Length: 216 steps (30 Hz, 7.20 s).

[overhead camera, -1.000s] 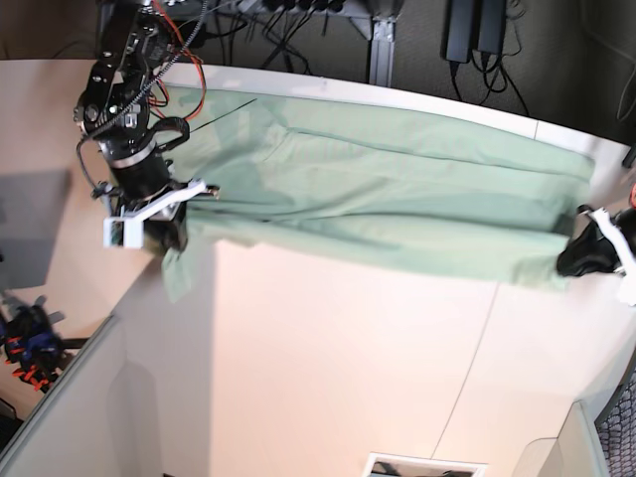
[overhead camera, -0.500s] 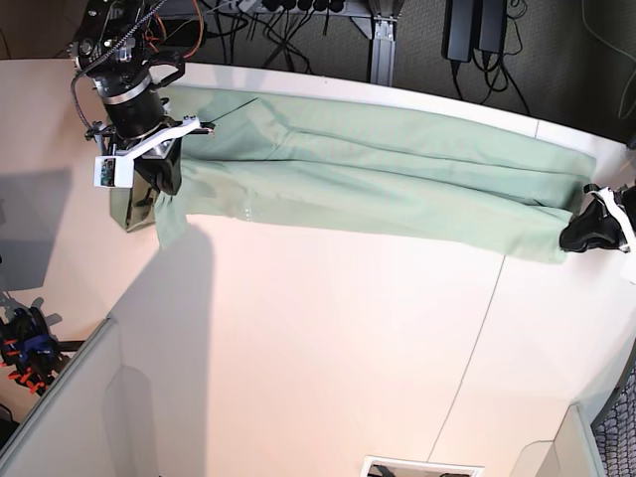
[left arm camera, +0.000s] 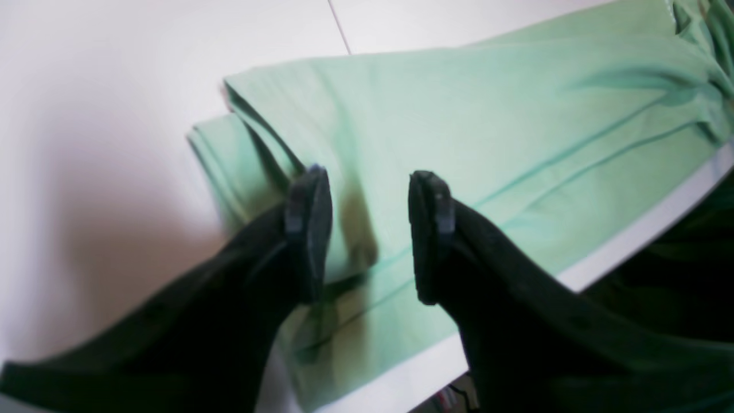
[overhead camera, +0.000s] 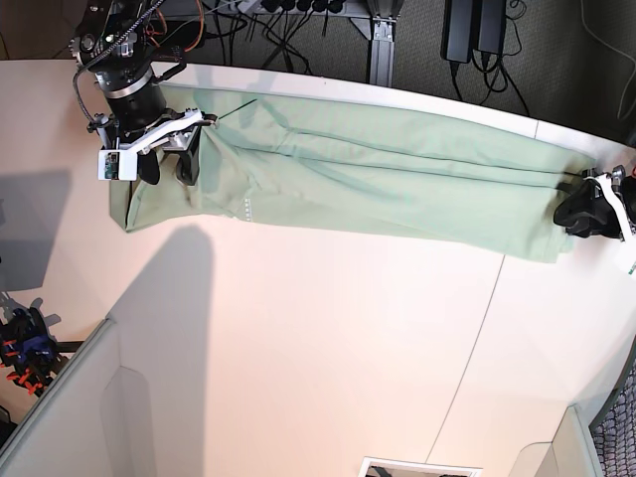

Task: Fold the T-shirt properly
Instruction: 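Hold the strip ends with both grippers and adjust the grip, then fold the strip end held by the left gripper toward the right gripper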

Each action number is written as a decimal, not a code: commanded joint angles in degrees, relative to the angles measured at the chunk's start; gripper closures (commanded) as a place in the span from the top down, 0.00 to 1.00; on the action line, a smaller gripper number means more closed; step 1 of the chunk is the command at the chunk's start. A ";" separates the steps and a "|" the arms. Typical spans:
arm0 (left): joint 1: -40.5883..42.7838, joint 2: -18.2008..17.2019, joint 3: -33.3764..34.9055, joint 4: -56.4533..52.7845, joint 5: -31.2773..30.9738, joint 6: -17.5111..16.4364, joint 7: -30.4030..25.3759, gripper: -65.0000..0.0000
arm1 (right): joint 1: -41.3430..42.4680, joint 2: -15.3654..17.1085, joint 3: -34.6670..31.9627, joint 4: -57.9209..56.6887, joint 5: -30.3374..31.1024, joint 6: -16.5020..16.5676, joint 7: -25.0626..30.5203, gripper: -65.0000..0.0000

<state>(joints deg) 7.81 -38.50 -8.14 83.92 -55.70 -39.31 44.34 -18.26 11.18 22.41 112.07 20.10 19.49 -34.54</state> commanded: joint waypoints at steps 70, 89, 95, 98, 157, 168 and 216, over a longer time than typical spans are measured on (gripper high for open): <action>5.53 10.58 -3.32 0.11 15.30 9.35 -8.59 0.56 | 0.31 -3.76 0.39 0.96 0.52 -0.11 2.78 0.52; 5.46 12.26 1.75 0.11 22.43 9.55 -22.75 0.00 | 0.44 -3.74 0.42 0.96 0.94 -0.11 3.04 0.52; 1.25 12.28 1.27 0.11 27.19 9.57 -24.94 0.00 | 0.48 -3.74 1.42 0.98 0.96 -0.13 3.48 0.52; -2.08 12.24 1.27 -0.98 30.40 10.45 -25.99 0.00 | 0.46 -3.74 3.26 0.98 2.36 -0.13 3.45 0.52; -9.40 16.09 22.38 4.68 25.64 -0.69 -24.55 0.59 | 0.50 -11.72 2.49 -10.58 12.11 0.04 3.50 0.67; -9.38 16.06 22.38 4.68 25.79 -0.69 -24.35 0.59 | 3.37 -12.24 3.30 -17.46 14.84 0.04 3.17 0.67; -7.65 15.80 22.38 4.66 26.75 -0.69 -24.63 0.59 | 7.15 -16.90 0.72 -22.84 21.27 1.92 -0.11 0.66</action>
<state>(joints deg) 1.10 -22.35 14.57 87.59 -27.94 -39.07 21.17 -11.11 -5.61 23.22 88.90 42.17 21.67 -34.35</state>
